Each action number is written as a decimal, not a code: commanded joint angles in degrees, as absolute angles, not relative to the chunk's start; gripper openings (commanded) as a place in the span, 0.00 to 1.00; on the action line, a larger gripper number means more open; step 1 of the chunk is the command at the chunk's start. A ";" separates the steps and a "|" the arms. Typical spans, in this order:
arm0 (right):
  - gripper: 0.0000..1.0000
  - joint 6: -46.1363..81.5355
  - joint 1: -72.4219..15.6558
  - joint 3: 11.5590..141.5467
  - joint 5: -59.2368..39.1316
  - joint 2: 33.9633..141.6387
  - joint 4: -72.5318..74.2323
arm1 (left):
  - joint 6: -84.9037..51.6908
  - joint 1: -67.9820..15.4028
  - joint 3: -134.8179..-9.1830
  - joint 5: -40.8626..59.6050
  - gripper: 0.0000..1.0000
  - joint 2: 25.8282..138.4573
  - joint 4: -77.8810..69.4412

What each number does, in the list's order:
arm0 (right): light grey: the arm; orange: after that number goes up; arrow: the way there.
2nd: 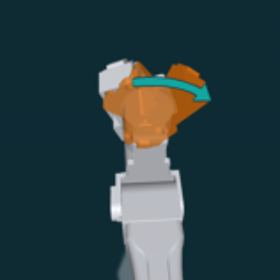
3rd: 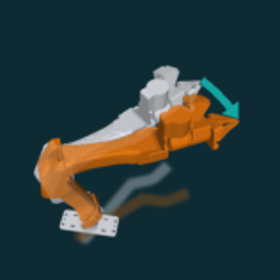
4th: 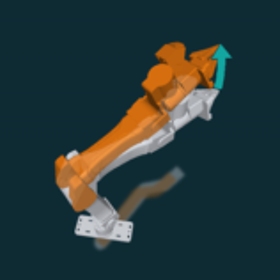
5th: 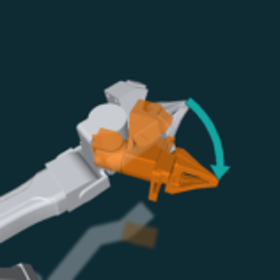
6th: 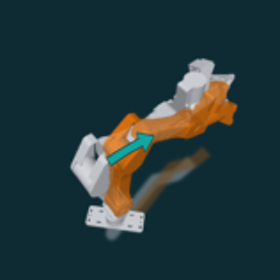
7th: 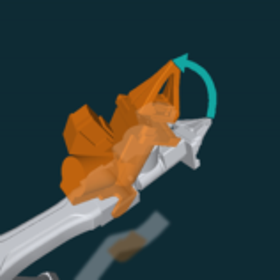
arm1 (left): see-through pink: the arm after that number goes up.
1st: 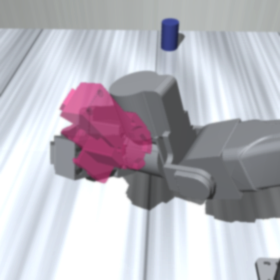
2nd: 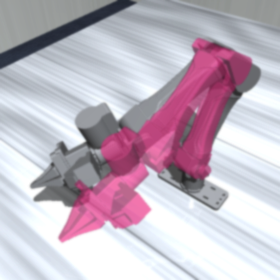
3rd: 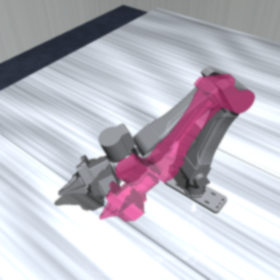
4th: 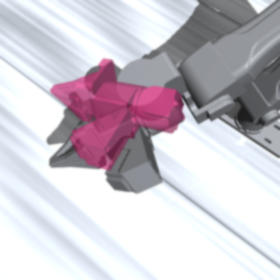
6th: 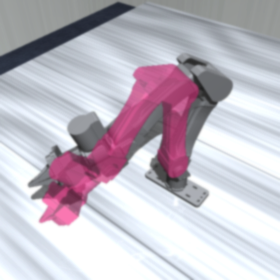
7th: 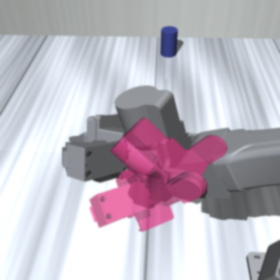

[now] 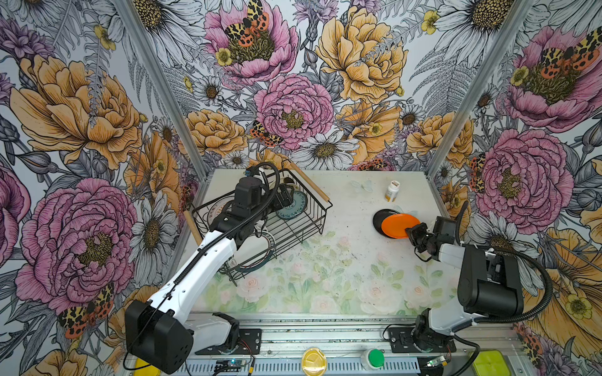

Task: Unload the plates from the dish rack
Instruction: 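Lower the orange plate onto the black plate with the right gripper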

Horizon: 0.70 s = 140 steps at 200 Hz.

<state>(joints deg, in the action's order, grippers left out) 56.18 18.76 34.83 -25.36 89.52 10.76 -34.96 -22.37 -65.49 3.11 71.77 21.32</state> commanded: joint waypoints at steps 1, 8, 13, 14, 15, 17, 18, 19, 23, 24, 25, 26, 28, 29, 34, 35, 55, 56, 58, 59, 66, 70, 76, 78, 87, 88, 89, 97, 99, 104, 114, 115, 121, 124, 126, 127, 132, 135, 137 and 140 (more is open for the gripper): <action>0.06 56.95 18.28 36.82 -25.97 90.59 13.71 | -34.84 -22.24 -66.45 1.19 0.99 72.68 23.20; 0.06 56.95 18.15 36.93 -26.01 90.78 13.72 | -34.87 -22.26 -66.29 1.20 0.99 72.81 23.08; 0.06 56.89 18.04 36.99 -25.97 91.01 13.66 | -34.86 -22.24 -66.27 1.14 0.99 72.77 23.02; 0.06 56.87 18.02 37.04 -25.94 91.06 13.63 | -34.83 -22.24 -66.22 1.14 0.99 72.77 22.98; 0.06 56.87 18.02 37.07 -25.93 91.10 13.63 | -34.86 -22.24 -66.20 1.14 0.99 72.77 22.96; 0.06 56.87 17.97 37.08 -25.93 91.18 13.54 | -34.86 -22.21 -66.14 1.19 0.99 72.77 22.90; 0.06 56.87 18.00 37.09 -25.93 91.20 13.54 | -34.88 -22.23 -66.12 1.16 0.99 72.77 22.92; 0.06 56.87 18.00 37.09 -25.93 91.20 13.54 | -34.89 -22.23 -66.11 1.15 0.99 72.73 22.93; 0.06 56.87 17.80 37.24 -25.86 91.35 13.54 | -34.89 -22.21 -66.05 1.21 0.99 72.77 22.94; 0.06 56.82 17.78 37.30 -25.81 91.42 13.54 | -34.89 -22.23 -66.07 1.18 0.99 72.77 22.90; 0.06 56.80 17.72 37.33 -25.82 91.46 13.54 | -34.89 -22.23 -66.08 1.20 0.99 72.77 22.92; 0.07 56.79 17.69 37.34 -25.83 91.43 13.54 | -34.89 -22.23 -66.09 1.22 0.99 72.73 22.93; 0.07 56.78 17.68 37.39 -25.79 91.51 13.54 | -34.89 -22.24 -66.07 1.23 0.99 72.70 22.91; 0.07 56.78 17.63 37.43 -25.76 91.61 13.40 | -34.89 -22.19 -66.08 1.23 0.99 72.73 22.93; 0.08 56.74 17.50 37.52 -25.75 91.74 13.39 | -34.82 -22.23 -66.05 1.17 0.99 72.69 22.92; 0.08 56.76 17.45 37.57 -25.75 91.80 13.38 | -34.77 -22.19 -66.03 1.15 0.99 72.69 22.88; 0.12 56.61 16.83 38.32 -25.60 92.35 12.96 | -34.88 -22.07 -65.91 1.15 0.99 72.69 22.93; 0.12 56.61 16.77 38.32 -25.63 92.36 12.89 | -34.84 -22.02 -65.91 1.15 0.99 72.69 22.93; 0.12 56.56 16.66 38.46 -25.48 92.43 12.66 | -34.88 -22.01 -65.89 1.21 0.99 72.69 22.94; 0.13 56.54 16.64 38.52 -25.49 92.44 12.57 | -34.89 -22.03 -65.91 1.26 0.99 72.69 22.94; 0.14 56.38 16.35 38.85 -25.19 92.67 12.19 | -34.89 -22.06 -65.83 1.32 0.99 72.69 22.85; 0.16 56.26 16.11 39.06 -25.22 92.93 11.90 | -34.89 -22.01 -65.79 1.32 0.99 72.73 22.93; 0.17 56.18 15.90 39.19 -25.19 93.20 11.75 | -34.98 -21.95 -65.74 1.57 0.99 72.77 22.94; 0.18 56.23 15.84 39.26 -25.19 93.28 11.64 | -34.98 -21.92 -65.70 1.58 0.99 72.82 22.94; 0.20 56.18 15.49 39.50 -25.27 93.73 11.56 | -35.06 -21.80 -65.65 2.03 0.99 72.93 22.94; 0.20 56.17 15.44 39.53 -25.24 93.75 11.54 | -35.06 -21.75 -65.65 2.07 0.99 72.94 22.90; 0.20 56.17 15.45 39.58 -25.23 93.81 11.48 | -35.11 -21.73 -65.65 2.09 0.99 72.94 22.92; 0.21 56.16 15.14 39.85 -25.18 94.15 11.16 | -35.30 -21.51 -65.53 2.37 0.99 73.04 22.94; 0.22 56.10 15.08 39.82 -25.17 94.27 11.05 | -35.32 -21.53 -65.54 2.48 0.99 73.08 22.94; 0.23 55.99 14.95 40.05 -25.14 94.45 10.92 | -35.46 -21.41 -65.56 2.62 0.99 73.12 22.94; 0.25 55.81 14.70 40.41 -25.00 94.78 10.21 | -35.67 -21.27 -65.52 3.08 0.99 73.28 22.87; 0.25 55.81 14.70 40.41 -25.00 94.78 10.21 | -35.68 -21.18 -65.50 3.12 0.99 73.28 22.90; 0.26 55.51 14.54 40.78 -24.96 95.05 9.79 | -35.81 -21.10 -65.50 3.32 0.99 73.30 22.96; 0.27 55.47 14.44 40.90 -24.88 95.09 9.72 | -35.83 -21.08 -65.56 3.42 0.99 73.41 22.94; 0.28 55.46 14.47 40.93 -24.88 95.14 9.65 | -35.85 -21.05 -65.56 3.47 0.99 73.39 22.94; 0.28 55.42 14.41 40.95 -24.85 95.20 9.55 | -35.86 -21.03 -65.57 3.45 0.99 73.39 22.94; 0.30 55.31 14.30 41.18 -24.63 95.28 9.10 | -35.86 -20.94 -65.50 3.54 0.99 73.45 22.92; 0.31 55.22 14.21 41.34 -24.55 95.36 8.81 | -35.86 -21.00 -65.51 3.53 0.99 73.47 22.94; 0.31 55.21 14.18 41.37 -24.49 95.41 8.75 | -35.84 -21.00 -65.53 3.61 0.99 73.48 22.94; 0.32 55.08 14.15 41.57 -24.49 95.41 8.50 | -35.88 -20.96 -65.53 3.67 0.99 73.49 22.94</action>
